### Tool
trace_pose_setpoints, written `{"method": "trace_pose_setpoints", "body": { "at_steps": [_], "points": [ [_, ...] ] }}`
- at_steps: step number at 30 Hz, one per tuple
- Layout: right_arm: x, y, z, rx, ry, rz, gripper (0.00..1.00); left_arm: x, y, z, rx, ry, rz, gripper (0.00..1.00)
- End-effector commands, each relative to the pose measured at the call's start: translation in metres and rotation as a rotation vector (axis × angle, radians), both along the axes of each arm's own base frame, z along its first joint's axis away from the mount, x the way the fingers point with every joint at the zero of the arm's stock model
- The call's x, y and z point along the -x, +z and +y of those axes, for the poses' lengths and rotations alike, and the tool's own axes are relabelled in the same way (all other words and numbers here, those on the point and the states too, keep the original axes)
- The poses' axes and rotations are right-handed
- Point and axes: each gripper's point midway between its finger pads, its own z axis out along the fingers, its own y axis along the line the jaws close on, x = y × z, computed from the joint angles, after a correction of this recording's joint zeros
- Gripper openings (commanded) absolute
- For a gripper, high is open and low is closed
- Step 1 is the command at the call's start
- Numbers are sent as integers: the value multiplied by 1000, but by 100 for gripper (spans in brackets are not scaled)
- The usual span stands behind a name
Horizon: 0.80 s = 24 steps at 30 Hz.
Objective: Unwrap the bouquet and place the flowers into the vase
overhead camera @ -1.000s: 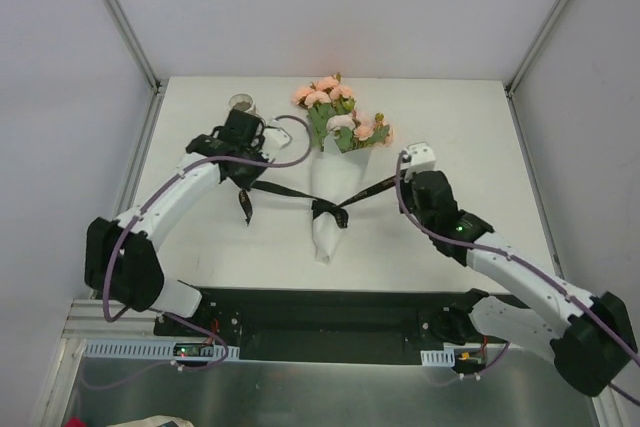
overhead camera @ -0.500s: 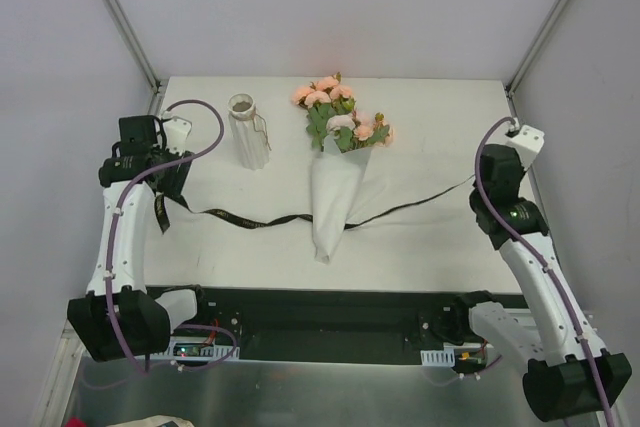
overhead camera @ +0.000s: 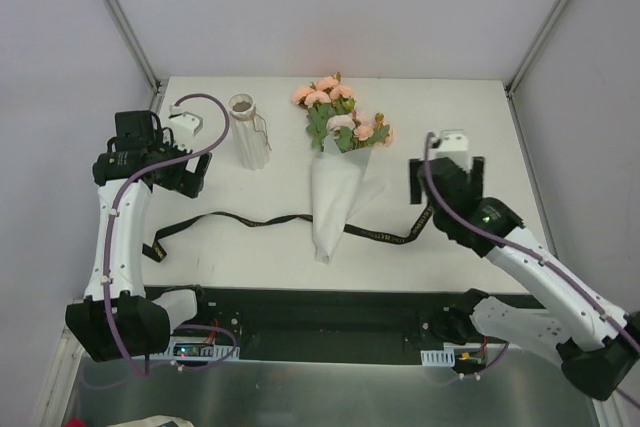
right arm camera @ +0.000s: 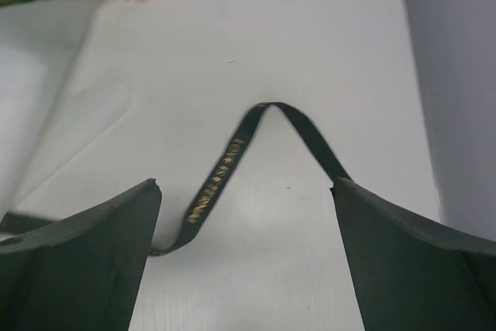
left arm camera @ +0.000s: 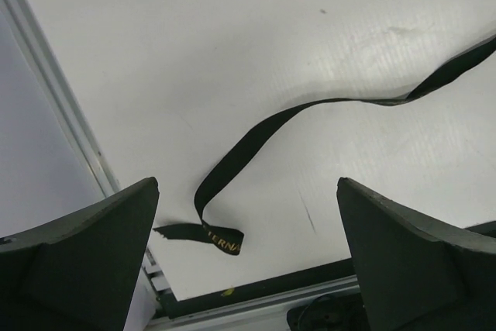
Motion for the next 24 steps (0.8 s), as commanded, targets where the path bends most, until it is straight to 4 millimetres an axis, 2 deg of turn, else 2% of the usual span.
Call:
{"method": "trace_pose_setpoints", "body": {
  "at_steps": [1,3,4,6,8,9,10,13,15,17,21,24],
  "points": [
    [14,-6,101,166,416,59,96,5,17,-30,135,-73,-21,99],
    [20,-9,136,221,541,69,96,7,10,-35,161,-80,1,99],
    [28,-23,160,261,617,111,96,8,6,-36,170,-82,10,99],
    [33,-28,188,248,703,142,96,15,-7,-40,188,-94,46,99],
    [43,-45,217,291,796,177,96,18,-23,-41,188,-88,72,99],
    [48,-45,235,294,842,163,96,18,-27,-39,181,-77,81,99],
    [49,-60,246,346,864,194,96,20,-29,-38,181,-74,86,99],
    [60,-84,275,451,952,231,96,23,-34,-40,186,-78,89,99],
    [67,-101,289,500,990,253,96,24,-35,-40,183,-84,88,99],
    [67,-107,296,525,1005,258,96,25,-35,-40,175,-88,81,99],
    [63,-130,298,594,988,290,96,25,-35,-38,167,-89,77,99],
    [57,-138,294,648,944,301,96,24,-35,-38,168,-86,71,99]
  ]
}}
